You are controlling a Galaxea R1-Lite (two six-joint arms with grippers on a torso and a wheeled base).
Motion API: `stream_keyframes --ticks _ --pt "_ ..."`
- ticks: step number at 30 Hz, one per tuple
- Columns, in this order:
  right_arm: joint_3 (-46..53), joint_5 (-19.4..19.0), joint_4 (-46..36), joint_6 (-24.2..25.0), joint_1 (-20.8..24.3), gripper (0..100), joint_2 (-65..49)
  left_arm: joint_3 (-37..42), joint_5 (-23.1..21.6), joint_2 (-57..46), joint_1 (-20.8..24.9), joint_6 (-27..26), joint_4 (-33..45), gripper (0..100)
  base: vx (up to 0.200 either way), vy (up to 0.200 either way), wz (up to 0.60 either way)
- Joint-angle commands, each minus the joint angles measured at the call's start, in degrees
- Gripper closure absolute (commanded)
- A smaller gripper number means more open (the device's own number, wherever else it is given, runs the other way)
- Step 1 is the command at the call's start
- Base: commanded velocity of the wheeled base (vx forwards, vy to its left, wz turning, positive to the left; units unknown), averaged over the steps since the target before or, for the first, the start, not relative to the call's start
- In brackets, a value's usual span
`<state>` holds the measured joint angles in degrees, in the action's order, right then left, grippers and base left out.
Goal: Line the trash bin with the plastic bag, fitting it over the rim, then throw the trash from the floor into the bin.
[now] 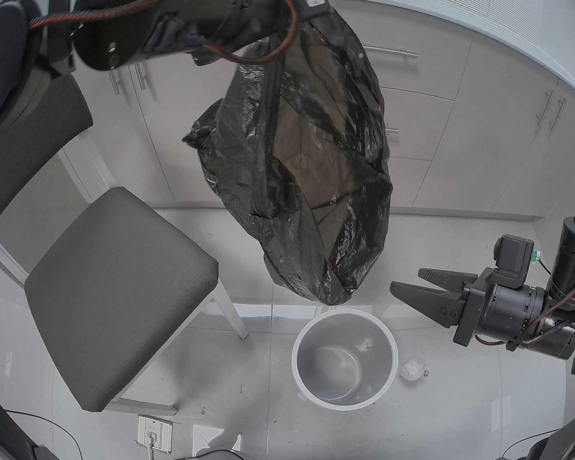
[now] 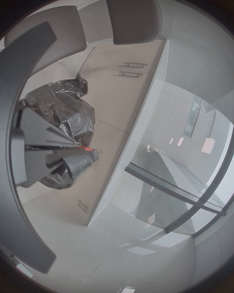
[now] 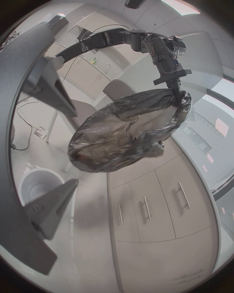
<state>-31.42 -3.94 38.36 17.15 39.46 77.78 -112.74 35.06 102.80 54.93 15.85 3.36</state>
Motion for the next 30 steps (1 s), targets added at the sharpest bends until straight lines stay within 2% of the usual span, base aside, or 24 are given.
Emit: stream_keyframes --ticks 1,4,8,12,14,20,23,25,30 --pt "0.1 0.0 2.9 -0.1 0.2 0 4.7 -1.9 0.0 3.4 3.1 0.1 0.5 100 0.000 0.000 0.00" --pt "-1.8 0.2 6.0 -0.3 0.8 0 7.6 -1.9 0.1 4.2 4.1 1.0 0.5 100 0.000 0.000 0.00" --pt "-3.5 0.5 6.1 -0.3 1.4 0 10.6 -1.9 0.1 4.7 4.2 1.0 0.5 100 0.000 0.000 0.00" --pt "-4.4 3.2 6.3 -0.2 1.4 0 13.5 -1.9 0.2 4.6 4.1 1.1 0.5 100 0.000 0.000 0.00" --pt "-5.5 5.9 6.5 -0.2 1.6 0 16.2 -1.9 0.2 4.6 4.1 1.1 0.5 100 0.000 0.000 0.00" --pt "-6.6 7.1 8.6 -0.1 2.4 0 19.6 -1.9 0.2 4.5 4.1 1.9 0.5 100 0.000 0.000 0.00" --pt "-7.6 11.3 11.7 -0.2 2.0 0 22.6 -1.9 0.2 4.2 4.1 2.0 0.6 100 0.000 0.000 0.00" --pt "-7.9 12.6 13.8 -0.3 1.8 0 23.2 -1.9 0.2 4.1 4.1 2.0 0.7 100 0.000 0.000 0.00" --pt "-7.9 12.8 15.2 -0.3 1.6 0 23.0 -1.9 0.2 4.0 4.1 2.0 0.8 100 0.000 0.000 0.00"
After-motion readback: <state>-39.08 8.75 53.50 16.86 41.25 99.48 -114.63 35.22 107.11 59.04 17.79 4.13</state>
